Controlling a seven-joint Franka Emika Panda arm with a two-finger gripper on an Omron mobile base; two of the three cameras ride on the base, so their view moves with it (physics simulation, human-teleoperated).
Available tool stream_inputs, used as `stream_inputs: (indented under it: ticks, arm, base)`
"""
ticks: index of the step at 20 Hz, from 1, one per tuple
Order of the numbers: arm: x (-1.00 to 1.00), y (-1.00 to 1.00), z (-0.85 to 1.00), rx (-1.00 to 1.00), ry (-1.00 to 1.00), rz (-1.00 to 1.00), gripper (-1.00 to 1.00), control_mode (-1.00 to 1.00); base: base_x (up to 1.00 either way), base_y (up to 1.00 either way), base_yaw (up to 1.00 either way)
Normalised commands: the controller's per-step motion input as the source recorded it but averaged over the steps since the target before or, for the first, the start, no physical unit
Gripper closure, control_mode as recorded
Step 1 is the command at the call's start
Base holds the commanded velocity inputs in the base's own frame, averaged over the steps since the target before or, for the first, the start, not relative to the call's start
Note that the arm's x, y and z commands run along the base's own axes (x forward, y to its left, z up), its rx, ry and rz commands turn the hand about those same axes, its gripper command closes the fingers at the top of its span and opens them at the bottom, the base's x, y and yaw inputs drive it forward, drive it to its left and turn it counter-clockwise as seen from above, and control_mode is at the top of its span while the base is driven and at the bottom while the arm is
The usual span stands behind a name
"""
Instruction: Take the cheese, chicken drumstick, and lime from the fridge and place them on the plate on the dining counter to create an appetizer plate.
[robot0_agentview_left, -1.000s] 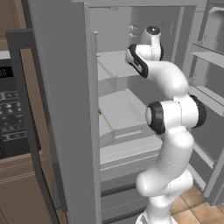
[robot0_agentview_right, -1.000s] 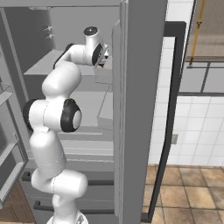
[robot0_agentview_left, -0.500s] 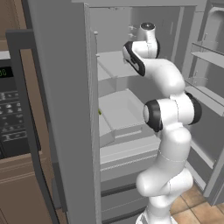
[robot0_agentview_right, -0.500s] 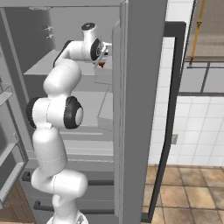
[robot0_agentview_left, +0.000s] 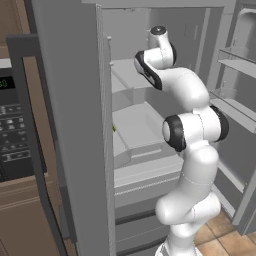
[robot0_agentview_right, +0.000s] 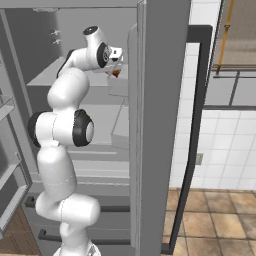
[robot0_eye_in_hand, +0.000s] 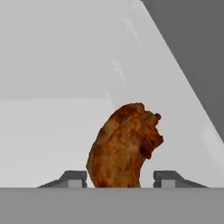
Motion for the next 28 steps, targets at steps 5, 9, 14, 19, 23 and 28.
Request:
stream_inputs:
  ticks: [5, 9, 14, 19, 23, 28]
  arm:
    - [-0.03, -0.17, -0.39, 0.00, 0.17, 0.00, 1.00, -1.00]
    - [-0.18, -0.41, -0.33, 0.00, 0.20, 0.00, 1.00, -1.00]
    - [-0.22, -0.32, -0.39, 0.00, 0.16, 0.00, 1.00, -1.00]
    - [-0.36, -0.02, -0.69, -0.01, 0.02, 0.00, 1.00, -1.00]
    - [-0.79, 0.17, -0.88, -0.04, -0.05, 0.00, 1.00, -1.00]
    - [-0.87, 0.09, -0.80, -0.01, -0.15, 0.00, 1.00, -1.00]
  base:
    - [0.00, 0.00, 0.00]
    - [0.00, 0.00, 0.00]
    - [0.00, 0.00, 0.00]
    - [0.00, 0.00, 0.00]
    - [0.00, 0.00, 0.00]
    - [0.00, 0.00, 0.00]
